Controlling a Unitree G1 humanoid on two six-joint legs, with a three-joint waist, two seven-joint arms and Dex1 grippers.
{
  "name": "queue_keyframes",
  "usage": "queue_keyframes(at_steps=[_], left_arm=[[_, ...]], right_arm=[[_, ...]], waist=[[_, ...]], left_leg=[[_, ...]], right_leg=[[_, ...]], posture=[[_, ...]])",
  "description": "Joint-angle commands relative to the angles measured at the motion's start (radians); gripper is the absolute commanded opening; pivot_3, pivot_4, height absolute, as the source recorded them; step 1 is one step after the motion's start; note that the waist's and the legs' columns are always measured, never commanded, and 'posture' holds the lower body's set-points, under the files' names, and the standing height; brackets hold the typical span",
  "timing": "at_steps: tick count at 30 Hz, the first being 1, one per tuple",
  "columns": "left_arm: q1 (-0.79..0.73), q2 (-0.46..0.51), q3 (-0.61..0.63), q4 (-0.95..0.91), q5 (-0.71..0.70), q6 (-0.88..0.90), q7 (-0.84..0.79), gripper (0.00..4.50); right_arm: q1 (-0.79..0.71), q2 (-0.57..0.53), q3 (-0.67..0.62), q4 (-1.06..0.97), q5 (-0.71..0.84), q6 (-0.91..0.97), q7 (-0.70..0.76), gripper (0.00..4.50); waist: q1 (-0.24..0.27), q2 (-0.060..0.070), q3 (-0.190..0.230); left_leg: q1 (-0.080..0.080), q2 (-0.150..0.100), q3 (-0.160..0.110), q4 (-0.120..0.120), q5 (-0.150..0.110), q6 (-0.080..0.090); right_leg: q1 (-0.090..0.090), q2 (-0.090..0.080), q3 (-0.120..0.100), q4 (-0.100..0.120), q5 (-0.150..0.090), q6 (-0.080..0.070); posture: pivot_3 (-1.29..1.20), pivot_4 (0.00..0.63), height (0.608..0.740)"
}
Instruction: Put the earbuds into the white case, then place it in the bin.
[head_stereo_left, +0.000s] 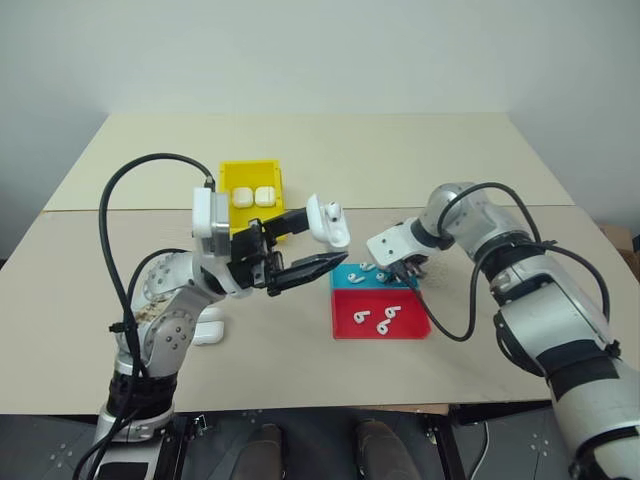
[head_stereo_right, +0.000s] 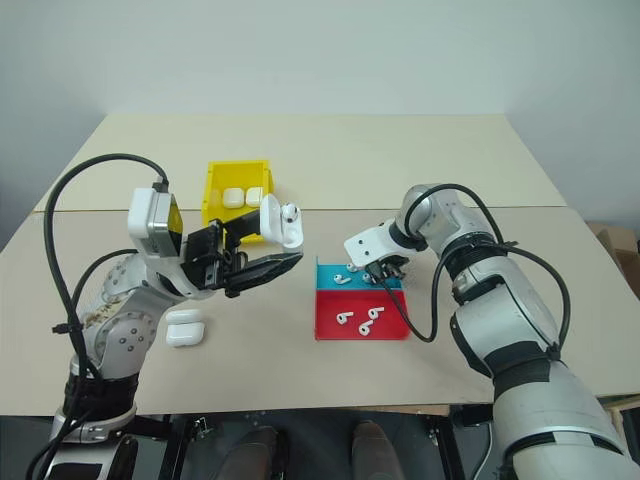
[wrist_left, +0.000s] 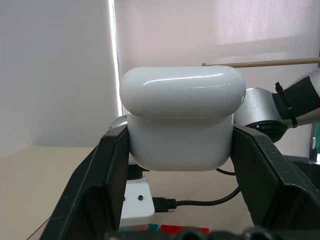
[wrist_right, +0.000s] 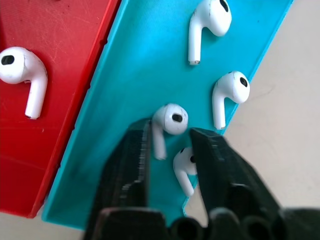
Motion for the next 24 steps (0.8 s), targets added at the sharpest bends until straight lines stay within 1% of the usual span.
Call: queue_keyframes(at_steps=[1, 9, 13, 15, 17, 20, 21, 23, 24], left_arm=[[-0.001, 0.005, 0.015, -0.036, -0.022, -0.004, 0.008, 2.77], [-0.002, 0.009, 0.015, -0.034, -0.025, -0.006, 0.006, 2.77], [-0.008, 0.014, 0.014, -0.020, -0.036, -0.003, -0.011, 2.77], [-0.015, 0.013, 0.011, -0.006, -0.045, 0.002, -0.023, 2.77], [-0.023, 0.012, 0.004, 0.005, -0.047, 0.003, -0.037, 2.77], [-0.044, 0.007, -0.001, 0.030, -0.044, -0.003, -0.053, 2.77], [-0.055, 0.006, 0.001, 0.041, -0.045, -0.005, -0.058, 2.77], [-0.068, 0.006, 0.005, 0.057, -0.046, -0.008, -0.067, 2.77], [-0.072, 0.008, 0.008, 0.066, -0.045, -0.010, -0.074, 2.77]], right_arm=[[0.012, 0.007, 0.003, 0.008, -0.016, -0.004, 0.002, 0.62], [0.021, 0.000, -0.009, -0.004, -0.003, 0.011, 0.013, 0.62], [0.016, -0.017, -0.090, -0.059, 0.092, 0.130, 0.107, 0.62], [0.012, -0.024, -0.142, -0.130, 0.163, 0.243, 0.188, 0.62], [0.013, -0.039, -0.171, -0.225, 0.237, 0.384, 0.222, 0.62], [0.059, -0.110, -0.224, -0.438, 0.382, 0.619, 0.226, 0.62], [0.088, -0.143, -0.258, -0.520, 0.436, 0.710, 0.226, 0.62], [0.140, -0.184, -0.319, -0.641, 0.502, 0.836, 0.218, 0.62], [0.177, -0.197, -0.371, -0.708, 0.557, 0.897, 0.195, 0.62]], waist=[[0.000, 0.000, 0.000], [0.000, 0.000, 0.000], [0.001, 0.000, 0.000], [0.002, 0.000, 0.000], [0.001, 0.001, 0.001], [0.006, 0.001, 0.001], [0.009, 0.001, 0.001], [0.023, 0.001, 0.001], [0.027, 0.001, 0.001]], left_leg=[[0.000, 0.000, 0.000, 0.000, 0.000, 0.000], [0.000, 0.000, 0.000, 0.000, 0.000, 0.000], [0.000, 0.000, 0.000, 0.000, 0.000, 0.000], [-0.001, 0.000, 0.000, 0.000, 0.000, 0.000], [-0.003, 0.000, 0.000, 0.000, 0.000, 0.000], [-0.006, 0.000, -0.001, 0.000, 0.000, 0.000], [-0.007, 0.000, -0.001, 0.000, 0.000, 0.000], [-0.008, 0.000, -0.002, 0.000, 0.000, 0.000], [-0.009, -0.001, -0.001, 0.000, 0.000, 0.000]], right_leg=[[0.000, 0.000, 0.000, 0.000, 0.000, 0.000], [0.001, 0.000, 0.000, 0.000, 0.000, 0.000], [0.000, 0.000, 0.000, 0.000, 0.000, 0.000], [-0.001, 0.000, 0.000, -0.001, 0.000, 0.000], [-0.003, 0.000, 0.000, 0.000, 0.000, 0.000], [-0.006, 0.000, 0.000, 0.000, 0.000, 0.000], [-0.007, 0.000, 0.000, 0.000, 0.000, 0.000], [-0.007, -0.001, -0.001, -0.001, 0.000, 0.000], [-0.007, -0.002, -0.001, -0.001, 0.000, 0.000]], posture=[[0.00, 0.150, 0.740], [0.00, 0.150, 0.740], [0.00, 0.150, 0.740], [0.00, 0.150, 0.740], [0.00, 0.150, 0.740], [0.00, 0.150, 0.740], [0.00, 0.150, 0.740], [0.00, 0.150, 0.740], [0.00, 0.150, 0.740]])
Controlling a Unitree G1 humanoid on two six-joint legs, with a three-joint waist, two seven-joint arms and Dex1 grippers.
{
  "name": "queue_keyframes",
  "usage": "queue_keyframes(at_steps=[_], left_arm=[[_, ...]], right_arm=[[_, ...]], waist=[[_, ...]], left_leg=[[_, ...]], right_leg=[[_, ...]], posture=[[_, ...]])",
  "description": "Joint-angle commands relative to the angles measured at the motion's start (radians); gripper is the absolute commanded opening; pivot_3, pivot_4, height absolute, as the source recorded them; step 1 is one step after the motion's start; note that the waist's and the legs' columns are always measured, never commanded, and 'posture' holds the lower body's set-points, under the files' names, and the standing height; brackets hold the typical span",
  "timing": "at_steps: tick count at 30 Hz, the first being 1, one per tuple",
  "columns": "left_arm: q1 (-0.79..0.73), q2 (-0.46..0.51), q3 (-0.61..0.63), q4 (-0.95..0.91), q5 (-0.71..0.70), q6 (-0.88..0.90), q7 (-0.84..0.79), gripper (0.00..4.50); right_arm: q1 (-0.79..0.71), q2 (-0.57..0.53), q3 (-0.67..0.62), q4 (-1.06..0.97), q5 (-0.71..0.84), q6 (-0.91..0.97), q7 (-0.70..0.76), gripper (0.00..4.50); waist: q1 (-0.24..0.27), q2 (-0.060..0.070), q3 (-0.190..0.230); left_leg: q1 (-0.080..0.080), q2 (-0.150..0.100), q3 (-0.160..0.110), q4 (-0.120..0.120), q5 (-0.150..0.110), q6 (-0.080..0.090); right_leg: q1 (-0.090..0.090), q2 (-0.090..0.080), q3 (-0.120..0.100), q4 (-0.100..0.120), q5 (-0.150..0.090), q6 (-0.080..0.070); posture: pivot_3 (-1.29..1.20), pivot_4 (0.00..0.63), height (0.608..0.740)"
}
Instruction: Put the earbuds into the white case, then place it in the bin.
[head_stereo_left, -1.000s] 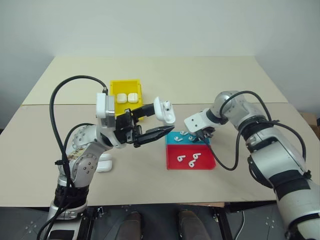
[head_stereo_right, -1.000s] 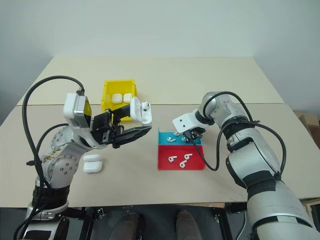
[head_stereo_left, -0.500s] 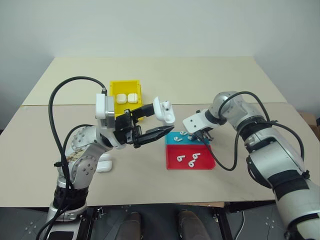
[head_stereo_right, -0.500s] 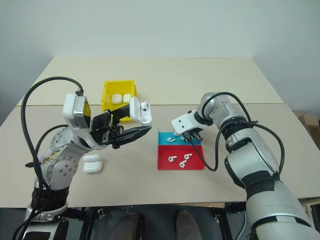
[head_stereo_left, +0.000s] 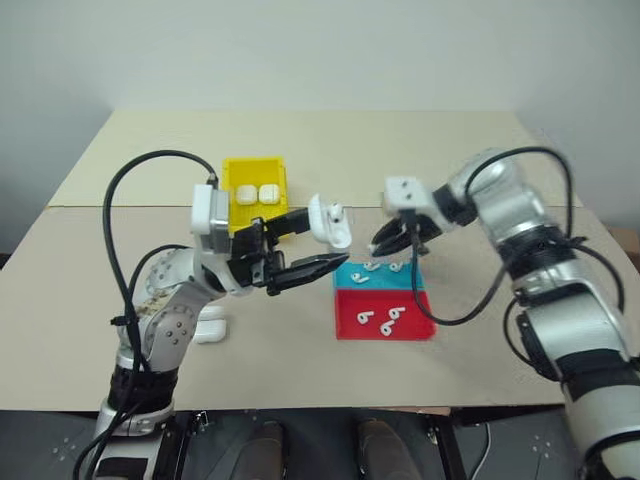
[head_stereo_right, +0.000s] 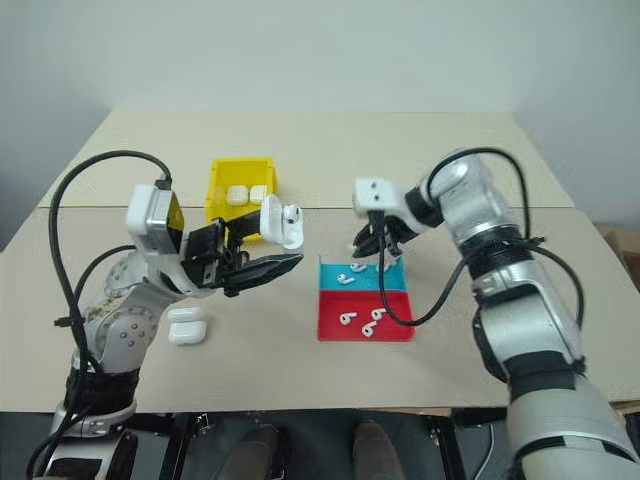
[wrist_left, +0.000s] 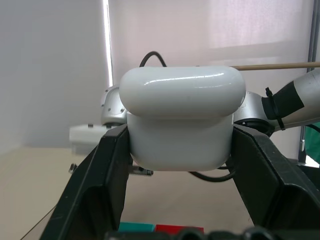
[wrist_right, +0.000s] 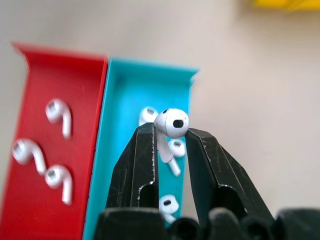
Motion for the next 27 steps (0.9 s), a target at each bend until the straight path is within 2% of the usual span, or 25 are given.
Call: queue_keyframes(at_steps=[1, 5, 7, 12, 17, 23, 27], left_arm=[[-0.026, 0.002, 0.020, 0.011, -0.016, -0.014, -0.025, 2.77], [-0.038, 0.000, 0.022, 0.033, -0.016, -0.015, -0.044, 2.77], [-0.048, -0.003, 0.021, 0.045, -0.020, -0.010, -0.053, 2.77], [-0.080, -0.018, 0.008, 0.095, -0.023, 0.003, -0.082, 2.77], [-0.121, -0.040, -0.012, 0.172, 0.006, -0.005, -0.114, 2.77], [-0.168, -0.053, -0.018, 0.217, 0.006, 0.001, -0.142, 2.77], [-0.189, -0.060, -0.022, 0.241, 0.014, -0.003, -0.156, 2.77]], right_arm=[[0.090, -0.044, -0.174, -0.224, 0.189, 0.233, -0.011, 0.62], [0.230, -0.010, -0.428, -0.437, 0.414, 0.381, -0.174, 0.62], [0.268, 0.024, -0.536, -0.529, 0.538, 0.519, -0.283, 0.62], [0.347, 0.106, -0.661, -0.783, 0.804, 0.732, -0.505, 0.62], [0.391, 0.168, -0.668, -0.948, 0.997, 0.826, -0.711, 0.62], [0.399, 0.200, -0.616, -1.016, 1.089, 0.812, -0.877, 0.62], [0.422, 0.189, -0.564, -1.041, 1.093, 0.787, -0.909, 0.62]], waist=[[0.007, 0.000, 0.000], [0.010, 0.000, 0.000], [0.009, 0.000, 0.000], [0.005, 0.000, 0.000], [0.006, 0.000, 0.000], [0.005, 0.000, 0.000], [0.005, 0.000, 0.000]], left_leg=[[0.000, -0.001, 0.001, 0.000, 0.000, 0.000], [-0.001, -0.001, 0.001, 0.000, 0.000, 0.000], [-0.001, -0.001, 0.001, 0.000, 0.000, 0.000], [0.000, 0.000, 0.001, 0.000, 0.000, 0.000], [-0.001, 0.000, 0.001, 0.000, 0.000, 0.000], [-0.001, -0.001, 0.001, 0.000, 0.000, 0.000], [-0.001, 0.000, 0.001, 0.000, 0.000, 0.000]], right_leg=[[0.000, -0.001, 0.000, 0.000, 0.000, 0.000], [-0.001, 0.000, 0.000, 0.000, 0.000, 0.000], [-0.001, 0.000, 0.001, 0.000, 0.000, 0.000], [0.000, 0.002, 0.001, 0.001, 0.000, 0.000], [0.000, 0.001, 0.002, 0.000, 0.000, 0.001], [-0.001, 0.002, 0.001, 0.000, 0.000, 0.001], [-0.001, 0.002, 0.001, 0.000, 0.000, 0.001]], posture=[[0.00, 0.150, 0.740], [0.00, 0.150, 0.740], [0.00, 0.150, 0.740], [0.00, 0.150, 0.740], [0.00, 0.150, 0.740], [0.00, 0.150, 0.740], [0.00, 0.150, 0.740]])
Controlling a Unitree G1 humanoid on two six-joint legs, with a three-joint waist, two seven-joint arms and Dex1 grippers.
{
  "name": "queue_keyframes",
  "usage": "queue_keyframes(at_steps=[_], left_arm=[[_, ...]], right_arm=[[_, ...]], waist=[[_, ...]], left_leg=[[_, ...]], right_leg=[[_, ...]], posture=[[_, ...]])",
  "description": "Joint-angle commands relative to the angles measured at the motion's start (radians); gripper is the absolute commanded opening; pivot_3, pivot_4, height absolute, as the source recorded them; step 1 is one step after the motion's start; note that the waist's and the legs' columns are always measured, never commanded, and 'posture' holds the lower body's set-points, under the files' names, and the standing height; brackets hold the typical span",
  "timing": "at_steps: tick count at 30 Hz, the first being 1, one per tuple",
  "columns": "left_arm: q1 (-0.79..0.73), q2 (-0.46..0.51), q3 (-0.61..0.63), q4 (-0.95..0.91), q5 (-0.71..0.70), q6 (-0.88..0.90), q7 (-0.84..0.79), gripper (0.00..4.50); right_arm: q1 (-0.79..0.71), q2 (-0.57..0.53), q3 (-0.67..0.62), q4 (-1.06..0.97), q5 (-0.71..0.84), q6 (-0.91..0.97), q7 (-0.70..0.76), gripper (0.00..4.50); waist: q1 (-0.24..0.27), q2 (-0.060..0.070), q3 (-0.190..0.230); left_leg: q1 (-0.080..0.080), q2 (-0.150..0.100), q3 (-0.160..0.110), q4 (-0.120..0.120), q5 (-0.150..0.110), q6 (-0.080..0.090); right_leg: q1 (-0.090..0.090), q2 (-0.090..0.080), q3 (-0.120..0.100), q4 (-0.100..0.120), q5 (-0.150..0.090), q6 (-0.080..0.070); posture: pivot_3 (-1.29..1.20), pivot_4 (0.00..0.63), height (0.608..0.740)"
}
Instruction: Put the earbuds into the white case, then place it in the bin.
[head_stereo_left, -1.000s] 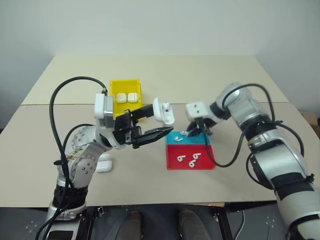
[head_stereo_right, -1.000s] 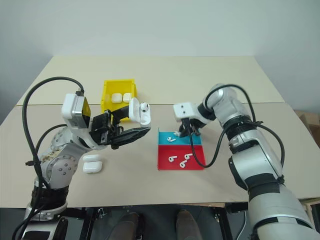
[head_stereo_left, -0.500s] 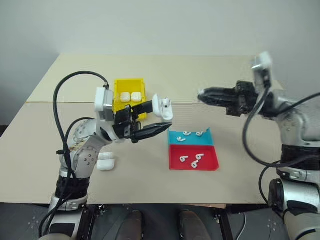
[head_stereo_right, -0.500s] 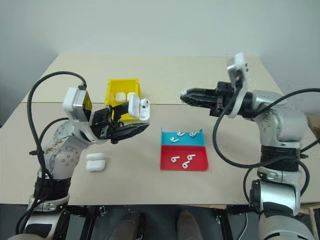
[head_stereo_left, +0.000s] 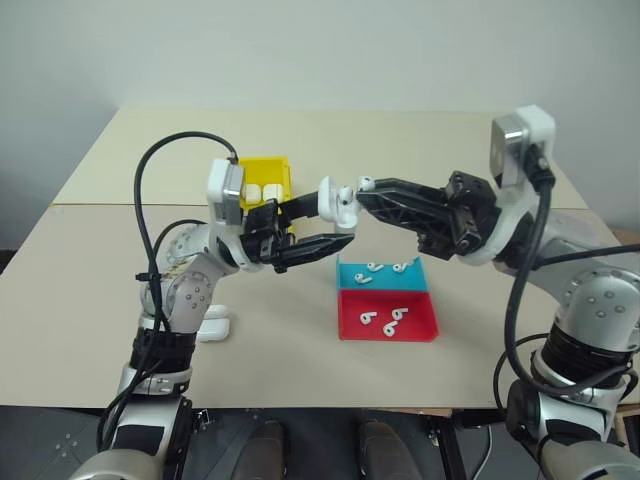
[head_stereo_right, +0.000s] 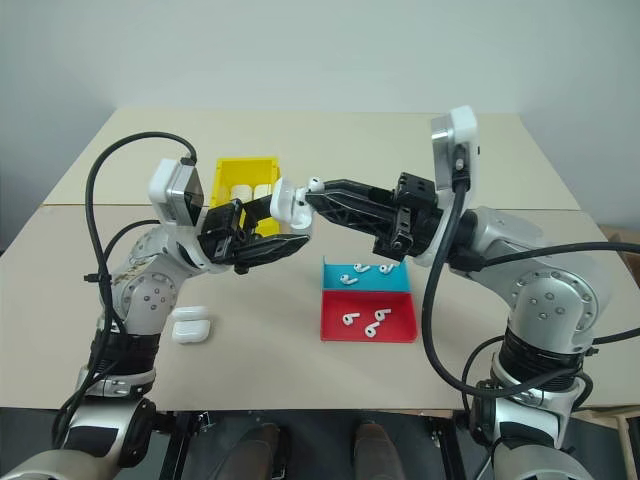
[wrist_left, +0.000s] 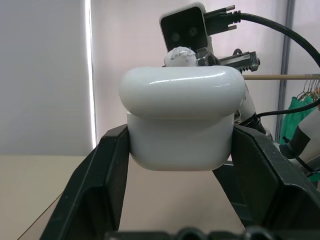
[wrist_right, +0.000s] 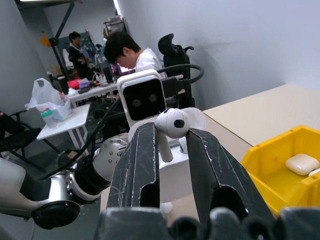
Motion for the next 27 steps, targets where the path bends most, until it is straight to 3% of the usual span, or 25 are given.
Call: queue_keyframes(at_steps=[1, 11, 20, 27], left_arm=[[-0.030, -0.007, 0.001, 0.006, 0.006, -0.006, -0.018, 2.77], [-0.032, -0.016, 0.011, 0.019, 0.023, -0.014, -0.033, 2.77], [-0.029, -0.020, 0.018, 0.019, 0.033, -0.020, -0.032, 2.77], [-0.027, -0.018, 0.021, 0.027, 0.037, -0.023, -0.040, 2.77]], right_arm=[[0.015, -0.012, 0.032, -0.044, 0.019, -0.040, -0.025, 0.62], [0.069, -0.093, 0.107, -0.068, -0.012, -0.100, 0.003, 0.62], [0.078, -0.174, 0.169, -0.069, -0.067, -0.186, 0.079, 3.59], [0.078, -0.230, 0.115, -0.063, -0.015, -0.203, 0.113, 3.59]], waist=[[0.000, 0.000, 0.000], [0.001, 0.000, 0.000], [0.001, 0.000, 0.000], [0.003, 0.000, 0.000]], left_leg=[[0.000, 0.000, 0.000, 0.000, 0.000, 0.000], [-0.001, 0.000, 0.000, 0.000, 0.000, 0.000], [-0.001, 0.000, 0.000, 0.000, 0.000, 0.000], [-0.002, 0.000, 0.000, 0.000, 0.000, 0.000]], right_leg=[[0.000, 0.000, 0.000, 0.000, 0.000, 0.000], [-0.001, 0.000, 0.000, 0.000, 0.000, 0.000], [-0.001, 0.000, 0.000, 0.000, 0.000, 0.000], [-0.001, 0.000, 0.000, -0.001, 0.000, 0.000]], posture=[[0.00, 0.150, 0.740], [0.00, 0.150, 0.740], [0.00, 0.150, 0.740], [0.00, 0.150, 0.740]])
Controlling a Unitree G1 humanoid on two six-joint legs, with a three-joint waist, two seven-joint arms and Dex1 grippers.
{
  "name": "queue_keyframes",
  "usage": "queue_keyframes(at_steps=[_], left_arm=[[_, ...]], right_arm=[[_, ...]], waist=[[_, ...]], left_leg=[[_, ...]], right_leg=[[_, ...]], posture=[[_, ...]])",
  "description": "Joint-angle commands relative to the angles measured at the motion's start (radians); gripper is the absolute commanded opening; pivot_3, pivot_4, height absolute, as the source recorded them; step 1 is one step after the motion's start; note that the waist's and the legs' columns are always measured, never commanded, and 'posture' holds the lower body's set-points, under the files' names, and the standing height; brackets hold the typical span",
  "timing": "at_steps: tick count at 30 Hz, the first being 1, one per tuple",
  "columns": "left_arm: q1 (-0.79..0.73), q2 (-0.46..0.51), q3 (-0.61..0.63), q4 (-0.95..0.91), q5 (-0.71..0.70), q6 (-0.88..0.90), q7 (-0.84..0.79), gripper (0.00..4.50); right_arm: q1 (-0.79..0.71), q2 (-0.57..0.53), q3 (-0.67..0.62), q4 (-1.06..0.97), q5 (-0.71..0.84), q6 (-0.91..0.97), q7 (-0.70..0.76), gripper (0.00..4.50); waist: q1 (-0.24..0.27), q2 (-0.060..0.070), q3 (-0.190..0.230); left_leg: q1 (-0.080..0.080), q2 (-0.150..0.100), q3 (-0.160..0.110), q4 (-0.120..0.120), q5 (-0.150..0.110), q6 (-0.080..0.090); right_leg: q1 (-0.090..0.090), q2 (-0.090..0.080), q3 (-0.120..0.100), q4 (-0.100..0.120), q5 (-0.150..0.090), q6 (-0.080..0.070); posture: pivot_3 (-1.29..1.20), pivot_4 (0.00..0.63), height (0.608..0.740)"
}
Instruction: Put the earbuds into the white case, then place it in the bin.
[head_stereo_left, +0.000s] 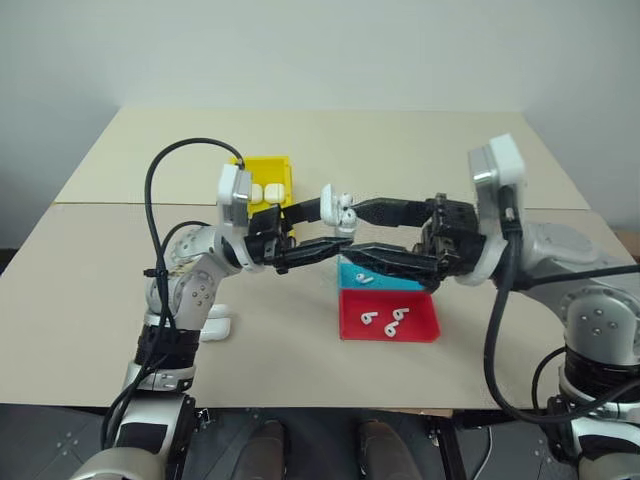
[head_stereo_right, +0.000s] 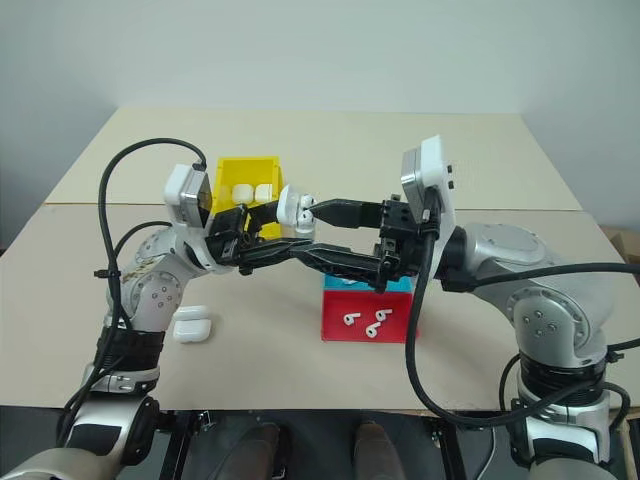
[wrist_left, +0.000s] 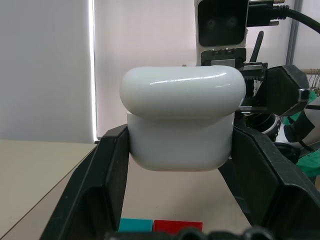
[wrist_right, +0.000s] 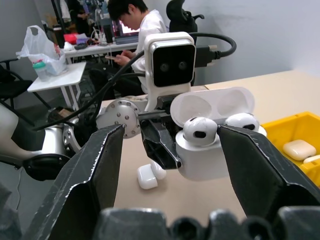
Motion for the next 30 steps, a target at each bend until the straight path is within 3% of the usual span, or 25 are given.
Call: queue_keyframes(at_steps=[1, 7, 8, 10, 14, 19, 25, 30], left_arm=[[-0.025, -0.007, 0.020, -0.023, -0.014, -0.021, -0.011, 2.77], [-0.025, -0.020, 0.013, -0.017, -0.008, -0.026, -0.013, 2.77], [-0.023, -0.020, 0.011, -0.014, -0.004, -0.027, -0.015, 2.77], [-0.019, -0.016, 0.004, -0.009, 0.008, -0.029, -0.018, 2.77], [-0.023, -0.020, -0.055, 0.023, 0.104, -0.050, 0.010, 2.77], [-0.028, -0.048, -0.120, 0.028, 0.209, -0.082, 0.063, 2.77], [-0.048, -0.078, -0.173, 0.047, 0.314, -0.095, 0.156, 2.77], [-0.044, -0.089, -0.147, 0.036, 0.312, -0.116, 0.179, 2.77]], right_arm=[[0.001, -0.031, -0.036, -0.016, 0.042, -0.012, 0.022, 3.59], [-0.001, -0.088, -0.075, -0.013, 0.091, -0.013, 0.038, 3.59], [-0.003, -0.100, -0.085, -0.009, 0.098, -0.014, 0.043, 3.42], [-0.010, -0.119, -0.100, 0.000, 0.105, -0.017, 0.052, 3.02], [-0.092, -0.228, -0.048, 0.022, -0.023, -0.037, 0.085, 1.67], [-0.232, -0.249, 0.078, 0.060, -0.132, -0.054, 0.136, 0.01], [-0.399, -0.237, 0.330, 0.088, -0.329, -0.040, 0.186, 0.01], [-0.422, -0.237, 0.433, 0.116, -0.470, -0.063, 0.211, 0.01]], waist=[[0.000, 0.000, 0.000], [0.001, 0.000, 0.000], [0.001, 0.000, 0.000], [0.001, 0.000, 0.000], [0.001, 0.000, 0.000], [-0.001, 0.000, 0.000], [0.001, 0.000, 0.000], [0.003, 0.000, 0.000]], left_leg=[[0.000, 0.000, 0.000, 0.000, 0.000, 0.000], [0.000, 0.000, 0.000, 0.000, 0.000, 0.000], [0.000, 0.000, 0.000, 0.000, 0.000, 0.000], [0.000, 0.000, 0.000, 0.000, 0.000, 0.000], [0.000, 0.000, 0.001, 0.000, 0.000, 0.000], [-0.003, 0.000, 0.004, 0.001, 0.000, 0.000], [-0.005, 0.000, 0.004, 0.001, 0.000, 0.000], [-0.009, 0.000, 0.003, 0.004, 0.000, 0.000]], right_leg=[[0.000, 0.000, 0.000, 0.000, 0.000, 0.000], [0.000, 0.000, 0.000, 0.000, 0.000, 0.000], [0.000, 0.000, 0.000, 0.000, 0.000, 0.000], [0.000, 0.000, 0.000, 0.000, 0.000, 0.000], [-0.001, 0.000, 0.000, 0.000, 0.000, 0.000], [-0.004, 0.000, 0.000, 0.001, 0.000, 0.000], [-0.008, 0.000, 0.002, 0.002, 0.000, 0.000], [-0.010, 0.000, 0.001, 0.002, 0.000, 0.000]], posture=[[0.00, 0.150, 0.740], [0.00, 0.150, 0.740], [0.00, 0.150, 0.740], [0.00, 0.150, 0.740], [0.00, 0.150, 0.740], [0.00, 0.150, 0.740], [0.00, 0.150, 0.740], [0.00, 0.150, 0.740]])
